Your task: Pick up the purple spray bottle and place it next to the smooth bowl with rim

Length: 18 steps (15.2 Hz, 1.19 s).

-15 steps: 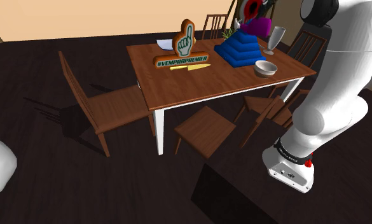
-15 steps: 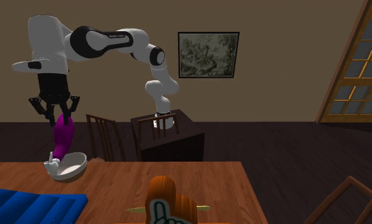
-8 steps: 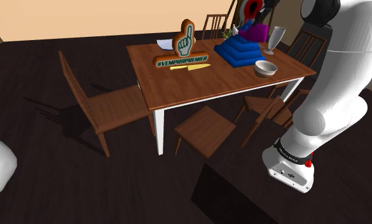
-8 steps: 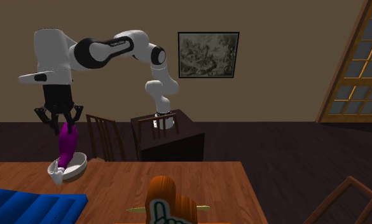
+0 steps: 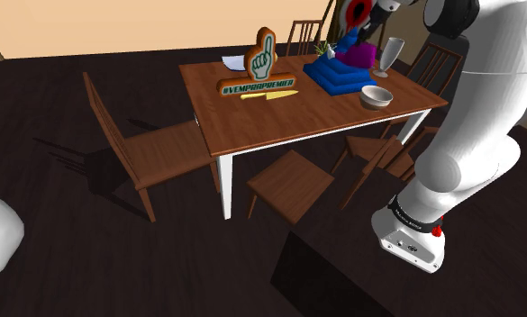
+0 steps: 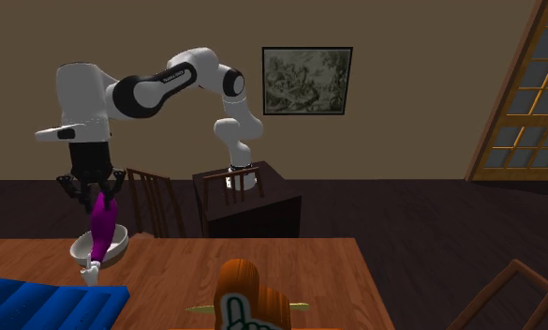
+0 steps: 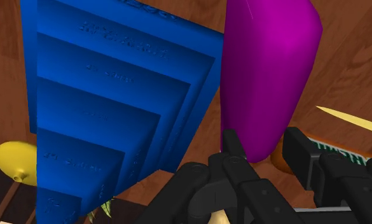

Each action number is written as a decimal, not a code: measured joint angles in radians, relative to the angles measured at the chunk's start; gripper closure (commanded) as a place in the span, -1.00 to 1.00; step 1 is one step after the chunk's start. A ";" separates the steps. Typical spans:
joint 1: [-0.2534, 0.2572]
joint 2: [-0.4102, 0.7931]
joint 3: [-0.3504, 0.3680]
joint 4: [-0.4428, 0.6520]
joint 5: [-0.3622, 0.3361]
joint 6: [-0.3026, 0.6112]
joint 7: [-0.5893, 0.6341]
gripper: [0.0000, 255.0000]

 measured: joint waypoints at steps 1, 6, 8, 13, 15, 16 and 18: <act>0.001 0.000 0.001 -0.013 0.002 0.013 -0.004 1.00; 0.002 0.013 0.009 -0.062 0.019 0.070 -0.024 1.00; 0.004 0.016 0.012 -0.084 0.026 0.095 -0.032 1.00; 0.002 0.037 0.023 -0.120 0.048 0.148 -0.053 1.00; -0.001 0.047 0.028 -0.133 0.058 0.169 -0.064 1.00; -0.003 0.052 0.030 -0.137 0.063 0.177 -0.070 1.00; -0.005 0.061 0.035 -0.152 0.074 0.199 -0.079 1.00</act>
